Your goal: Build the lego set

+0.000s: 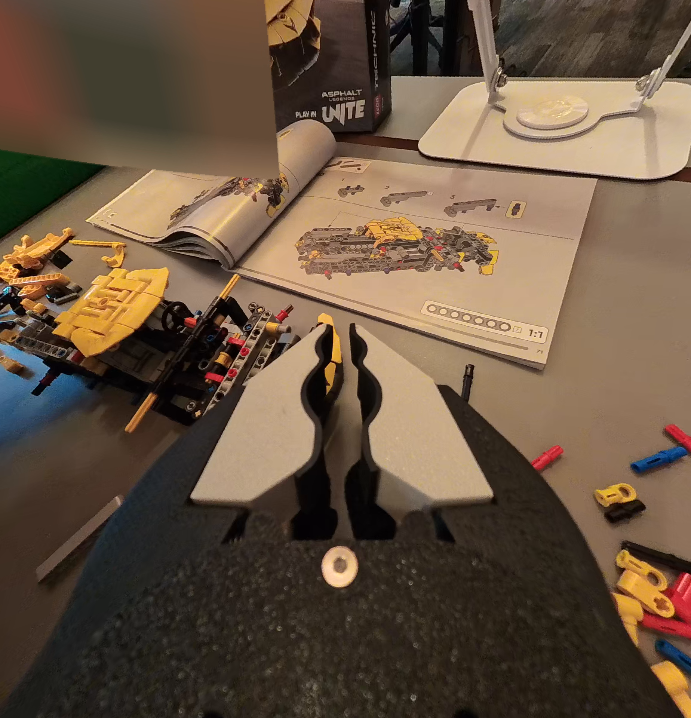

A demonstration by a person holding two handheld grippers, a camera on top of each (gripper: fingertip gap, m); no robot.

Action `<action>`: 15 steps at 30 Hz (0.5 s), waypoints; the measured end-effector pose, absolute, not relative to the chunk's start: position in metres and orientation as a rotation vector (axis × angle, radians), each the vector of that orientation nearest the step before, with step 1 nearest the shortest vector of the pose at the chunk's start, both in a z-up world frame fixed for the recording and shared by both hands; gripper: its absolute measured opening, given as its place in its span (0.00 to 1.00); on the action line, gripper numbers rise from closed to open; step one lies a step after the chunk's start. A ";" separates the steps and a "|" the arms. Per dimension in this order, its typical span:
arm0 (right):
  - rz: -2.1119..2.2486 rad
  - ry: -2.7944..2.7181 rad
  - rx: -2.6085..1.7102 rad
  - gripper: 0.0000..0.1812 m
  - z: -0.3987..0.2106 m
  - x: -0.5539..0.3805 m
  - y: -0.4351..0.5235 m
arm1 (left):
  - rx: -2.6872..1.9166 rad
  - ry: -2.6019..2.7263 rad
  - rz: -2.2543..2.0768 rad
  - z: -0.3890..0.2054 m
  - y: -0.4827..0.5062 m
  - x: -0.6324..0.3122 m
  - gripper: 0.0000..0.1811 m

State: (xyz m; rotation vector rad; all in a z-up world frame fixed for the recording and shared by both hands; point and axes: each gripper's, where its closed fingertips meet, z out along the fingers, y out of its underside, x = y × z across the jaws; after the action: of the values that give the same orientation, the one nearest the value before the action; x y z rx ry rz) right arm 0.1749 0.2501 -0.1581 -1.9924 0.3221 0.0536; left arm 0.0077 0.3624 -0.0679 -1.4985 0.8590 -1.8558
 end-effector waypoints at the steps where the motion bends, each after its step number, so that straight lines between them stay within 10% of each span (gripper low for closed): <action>1: 0.054 0.323 -1.993 0.04 -0.158 0.175 0.250 | -1.501 0.860 -1.854 -0.068 0.362 0.008 0.04; 15: 0.041 0.325 -1.988 0.04 -0.156 0.177 0.247 | -1.507 0.873 -1.833 -0.071 0.362 0.009 0.04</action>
State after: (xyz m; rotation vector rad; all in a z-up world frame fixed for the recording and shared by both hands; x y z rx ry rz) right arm 0.1770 0.2474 -0.1563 -1.9879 0.3252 0.0407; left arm 0.0089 0.3619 -0.0714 -1.5071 0.8727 -1.8329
